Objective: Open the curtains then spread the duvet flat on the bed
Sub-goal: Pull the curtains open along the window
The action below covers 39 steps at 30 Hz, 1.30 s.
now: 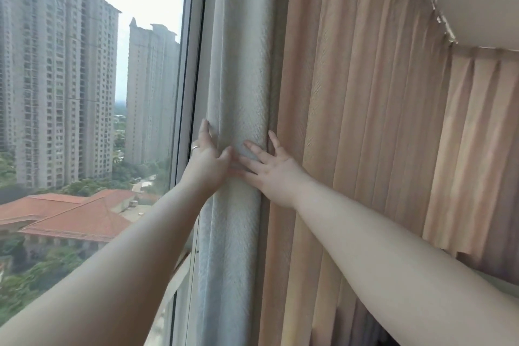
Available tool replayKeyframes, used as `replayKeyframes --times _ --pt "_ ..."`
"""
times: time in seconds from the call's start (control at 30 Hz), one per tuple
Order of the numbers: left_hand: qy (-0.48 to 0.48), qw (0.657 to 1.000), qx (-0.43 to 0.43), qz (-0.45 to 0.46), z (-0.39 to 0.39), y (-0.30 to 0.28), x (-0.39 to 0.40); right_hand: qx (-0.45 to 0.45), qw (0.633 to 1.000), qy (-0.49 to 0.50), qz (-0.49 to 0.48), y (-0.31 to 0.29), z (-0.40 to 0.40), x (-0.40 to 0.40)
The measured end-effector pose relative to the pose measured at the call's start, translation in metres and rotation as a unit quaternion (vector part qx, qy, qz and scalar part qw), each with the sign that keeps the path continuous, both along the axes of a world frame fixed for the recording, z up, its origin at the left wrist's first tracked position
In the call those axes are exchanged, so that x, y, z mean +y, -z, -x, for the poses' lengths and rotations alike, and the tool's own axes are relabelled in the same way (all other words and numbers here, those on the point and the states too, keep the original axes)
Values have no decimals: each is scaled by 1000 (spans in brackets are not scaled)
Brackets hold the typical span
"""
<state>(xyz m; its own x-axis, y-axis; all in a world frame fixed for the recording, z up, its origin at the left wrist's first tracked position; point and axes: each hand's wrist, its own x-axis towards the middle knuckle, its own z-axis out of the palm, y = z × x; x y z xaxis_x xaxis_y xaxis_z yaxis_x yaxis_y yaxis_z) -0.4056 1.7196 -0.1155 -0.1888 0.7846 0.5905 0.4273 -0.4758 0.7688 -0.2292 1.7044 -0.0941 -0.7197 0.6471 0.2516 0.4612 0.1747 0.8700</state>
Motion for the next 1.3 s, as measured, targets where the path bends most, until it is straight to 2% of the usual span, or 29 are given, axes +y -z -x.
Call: replayKeyframes --times 0.07,0.13,0.23,0.3,0.43,0.53,0.63,0.83,0.97,1.03,1.1,1.2,1.3 --pt "-40 999 17 -26 -6 0 12 12 1000 -6 4 -1 -7 25" --pt "-37 998 43 -33 -18 -3 27 23 1000 -16 4 2 -16 52" --pt "-11 998 60 15 -41 -12 55 27 999 -29 17 1 -33 90" --pt "-11 998 56 33 -66 -20 80 40 998 -39 6 2 -56 118" --pt "-1 997 -17 74 -106 -29 116 39 997 -63 2 -1 -92 150" --pt "19 996 -39 82 -137 -34 144 30 997 -67 12 -7 -119 171" --pt "18 993 -65 94 -170 -41 174 58 994 -88 10 -6 -148 188" --pt "-3 992 -26 126 -248 -54 243 75 992 -99 1 -14 -234 222" --pt "51 991 -22 120 -308 -57 292 146 978 -146 -36 -25 -291 243" --pt "88 987 -4 132 -337 -58 314 226 945 -210 -107 -27 -313 255" --pt "114 984 4 137 -369 -58 343 355 894 -218 -167 -35 -327 273" --pt "121 986 -7 117 -412 -55 378 561 799 -119 -181 -53 -339 305" --pt "136 986 -27 90 -450 -50 413 676 726 -8 -131 -65 -365 346"
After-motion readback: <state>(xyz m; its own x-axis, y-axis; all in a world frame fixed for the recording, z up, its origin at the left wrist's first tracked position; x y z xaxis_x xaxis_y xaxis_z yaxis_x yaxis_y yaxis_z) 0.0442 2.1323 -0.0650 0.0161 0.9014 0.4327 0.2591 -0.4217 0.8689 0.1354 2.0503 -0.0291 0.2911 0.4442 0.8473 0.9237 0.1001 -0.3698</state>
